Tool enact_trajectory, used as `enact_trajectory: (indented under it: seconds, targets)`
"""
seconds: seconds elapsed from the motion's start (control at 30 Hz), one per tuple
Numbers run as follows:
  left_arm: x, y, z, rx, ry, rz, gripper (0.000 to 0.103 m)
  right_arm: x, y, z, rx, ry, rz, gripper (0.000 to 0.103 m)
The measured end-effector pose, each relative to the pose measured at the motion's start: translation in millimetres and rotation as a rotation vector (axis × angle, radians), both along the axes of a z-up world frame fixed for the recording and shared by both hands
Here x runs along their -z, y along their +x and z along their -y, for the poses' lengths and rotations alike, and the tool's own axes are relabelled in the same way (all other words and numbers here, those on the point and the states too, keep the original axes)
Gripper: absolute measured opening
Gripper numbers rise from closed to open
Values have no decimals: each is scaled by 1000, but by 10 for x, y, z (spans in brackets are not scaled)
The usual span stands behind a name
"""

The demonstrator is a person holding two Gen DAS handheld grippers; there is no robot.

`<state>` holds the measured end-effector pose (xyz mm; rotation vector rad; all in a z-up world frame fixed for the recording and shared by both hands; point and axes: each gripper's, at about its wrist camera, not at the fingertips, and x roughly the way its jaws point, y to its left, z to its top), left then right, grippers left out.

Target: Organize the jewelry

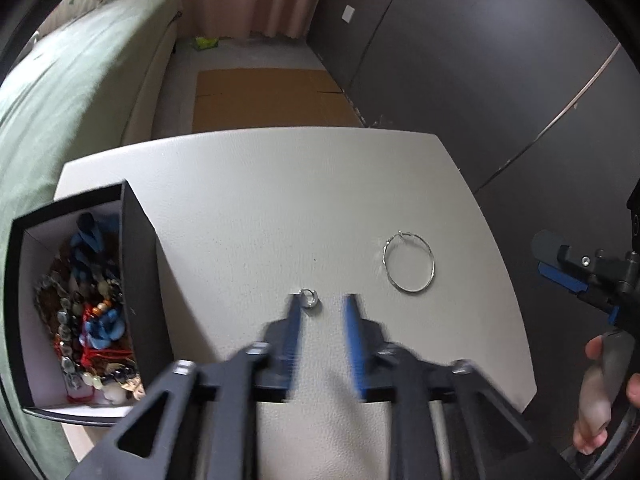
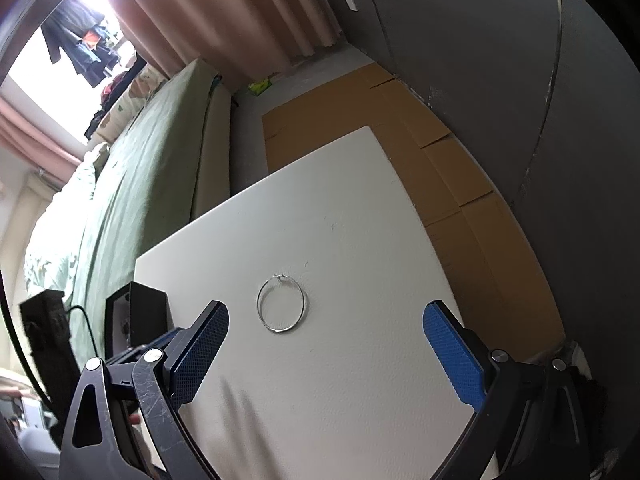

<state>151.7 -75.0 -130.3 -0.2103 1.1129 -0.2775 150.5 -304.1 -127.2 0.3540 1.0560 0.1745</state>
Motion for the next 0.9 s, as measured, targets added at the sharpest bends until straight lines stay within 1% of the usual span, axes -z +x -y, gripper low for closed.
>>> enact_trajectory:
  seconds: [0.07,0.2,0.27,0.4,0.43,0.53,0.6,0.63,0.77,0.8,0.9]
  targets:
    - [-23,-7,14,-10,7,14,45,-11,-8,6,-5,-3,2,99]
    - [-30,23,85,-11,20,25,46,-20,-21,36,-8,-5,2,99]
    - [10,50,155,-13,50,25,46,-34,-37,79,-4,-2,4,99]
    - [110,62,306,-10,143,38,44,-69,-68,193,18,11,12,100]
    - [138,63,322,-8,155,38,44,-71,-71,220,22,13,10,100]
    - [215,75,337,-19,209,38,37,-74,-79,265,31,13,4,100]
    - [267,94,328,-22,222,30,34,-84,-81,265,29,10,5,100]
    - [260,88,335,-23,233,50,33,-92,-81,257,27,10,7,100]
    - [285,99,389,-22,295,70,25,-98,-73,201,8,0,8,100]
    - [284,106,391,-20,295,70,21,-91,-69,181,3,-6,6,100]
    - [283,94,391,-12,302,67,14,-62,-59,129,-10,-27,-4,100]
